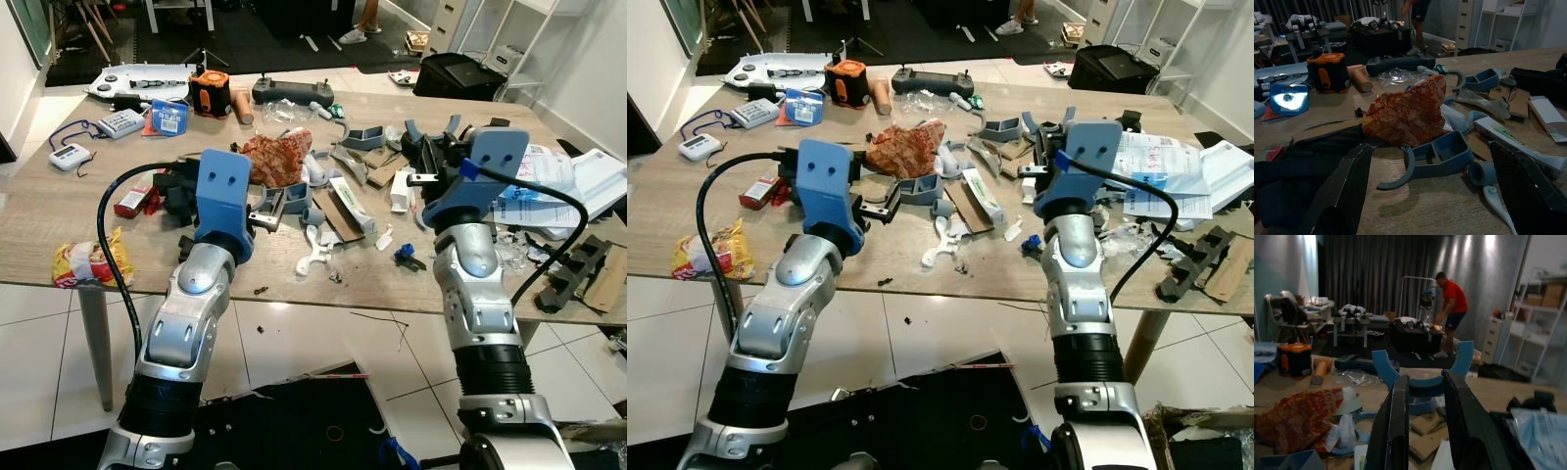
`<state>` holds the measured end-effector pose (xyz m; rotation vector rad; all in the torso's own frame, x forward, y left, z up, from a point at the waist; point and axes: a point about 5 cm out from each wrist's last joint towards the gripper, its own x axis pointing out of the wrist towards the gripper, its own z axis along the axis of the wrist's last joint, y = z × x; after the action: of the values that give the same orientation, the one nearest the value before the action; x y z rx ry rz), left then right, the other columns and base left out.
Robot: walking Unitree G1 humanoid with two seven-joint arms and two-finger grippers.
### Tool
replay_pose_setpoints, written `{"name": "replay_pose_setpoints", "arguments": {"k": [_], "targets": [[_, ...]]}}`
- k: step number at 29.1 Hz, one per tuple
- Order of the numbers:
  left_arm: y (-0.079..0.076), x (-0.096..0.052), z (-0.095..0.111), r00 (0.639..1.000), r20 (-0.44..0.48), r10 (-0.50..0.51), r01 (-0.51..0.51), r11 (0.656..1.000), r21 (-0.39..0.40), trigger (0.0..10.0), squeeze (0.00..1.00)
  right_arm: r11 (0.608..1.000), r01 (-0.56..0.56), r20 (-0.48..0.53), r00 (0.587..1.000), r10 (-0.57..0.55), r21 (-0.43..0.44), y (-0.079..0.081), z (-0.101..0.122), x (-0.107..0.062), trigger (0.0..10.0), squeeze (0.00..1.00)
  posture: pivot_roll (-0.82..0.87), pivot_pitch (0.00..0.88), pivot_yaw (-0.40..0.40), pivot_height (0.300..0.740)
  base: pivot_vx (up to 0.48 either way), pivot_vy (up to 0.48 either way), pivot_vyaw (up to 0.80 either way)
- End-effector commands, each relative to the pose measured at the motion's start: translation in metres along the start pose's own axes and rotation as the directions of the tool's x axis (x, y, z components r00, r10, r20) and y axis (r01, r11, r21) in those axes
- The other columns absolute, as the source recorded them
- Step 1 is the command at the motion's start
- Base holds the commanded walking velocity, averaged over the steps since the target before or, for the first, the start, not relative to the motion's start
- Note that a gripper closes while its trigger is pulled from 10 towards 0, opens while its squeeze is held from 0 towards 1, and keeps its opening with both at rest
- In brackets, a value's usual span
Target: Picking trash to rubbish bin
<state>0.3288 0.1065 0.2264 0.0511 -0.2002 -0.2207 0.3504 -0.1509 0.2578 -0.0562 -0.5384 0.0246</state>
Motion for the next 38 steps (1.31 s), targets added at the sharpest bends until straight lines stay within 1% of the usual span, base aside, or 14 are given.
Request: {"name": "replay_pose_setpoints", "arguments": {"k": [1, 4, 6, 10, 20, 29, 32, 34, 38], "targets": [[-0.0057, -0.0015, -0.0062, 1.000, -0.012, -0.005, 0.005, 1.000, -0.004, 10.0, 0.00, 1.000, -0.010, -0.002, 1.000, 0.010, -0.016, 0.0028, 0.0012, -0.0010, 10.0, 0.00, -0.02, 0.120, -0.034, 0.740, 0.000, 0.000, 0.00], [-0.0068, -0.0011, -0.0064, 1.000, -0.012, -0.003, 0.003, 1.000, 0.001, 10.0, 0.00, 1.000, -0.016, -0.008, 1.000, 0.016, -0.022, 0.0048, 0.0020, -0.0006, 10.0, 0.00, -0.02, 0.121, -0.037, 0.740, 0.000, 0.000, -0.30], [-0.0063, -0.0010, -0.0065, 1.000, -0.010, -0.001, 0.001, 1.000, 0.004, 10.0, 0.00, 1.000, -0.007, -0.027, 1.000, 0.007, -0.008, 0.0041, 0.0012, -0.0006, 10.0, 0.00, -0.02, 0.121, -0.037, 0.740, 0.000, 0.000, -0.80], [-0.0062, -0.0008, -0.0066, 1.000, -0.008, -0.003, 0.003, 1.000, 0.006, 10.0, 0.00, 1.000, 0.000, -0.034, 0.999, 0.000, -0.011, 0.0023, 0.0013, -0.0010, 10.0, 0.00, -0.02, 0.121, -0.037, 0.740, 0.000, 0.000, -0.80], [-0.0119, -0.0002, -0.0070, 0.999, -0.006, -0.035, 0.035, 0.999, 0.018, 10.0, 0.00, 1.000, 0.004, -0.043, 0.999, -0.005, -0.013, 0.0019, 0.0012, -0.0030, 10.0, 0.00, -0.02, 0.121, -0.037, 0.740, 0.000, 0.000, -0.80], [-0.0117, -0.0003, -0.0067, 0.999, -0.008, -0.040, 0.041, 0.999, 0.025, 10.0, 0.00, 1.000, 0.005, -0.047, 0.999, -0.006, -0.010, 0.0029, 0.0011, -0.0035, 10.0, 0.00, -0.01, 0.124, -0.028, 0.740, 0.000, 0.000, -0.80], [-0.0090, -0.0005, -0.0083, 1.000, -0.017, -0.021, 0.021, 0.999, 0.036, 10.0, 0.00, 1.000, 0.000, -0.051, 0.999, -0.001, -0.009, 0.0041, 0.0004, -0.0043, 10.0, 0.00, -0.02, 0.118, -0.021, 0.740, 0.000, 0.000, -0.80], [-0.0051, -0.0002, -0.0092, 1.000, -0.022, 0.001, 0.000, 0.999, 0.041, 10.0, 0.00, 1.000, -0.017, -0.058, 0.998, 0.017, -0.005, 0.0061, -0.0007, -0.0050, 10.0, 0.00, -0.02, 0.118, -0.021, 0.740, 0.000, 0.000, -0.30], [-0.0037, 0.0005, -0.0085, 1.000, -0.020, -0.003, 0.004, 0.999, 0.047, 10.0, 0.00, 0.999, -0.035, -0.080, 0.996, 0.033, -0.019, 0.0075, -0.0047, -0.0066, 10.0, 0.00, -0.02, 0.118, -0.021, 0.740, 0.000, 0.000, 0.00]]}}
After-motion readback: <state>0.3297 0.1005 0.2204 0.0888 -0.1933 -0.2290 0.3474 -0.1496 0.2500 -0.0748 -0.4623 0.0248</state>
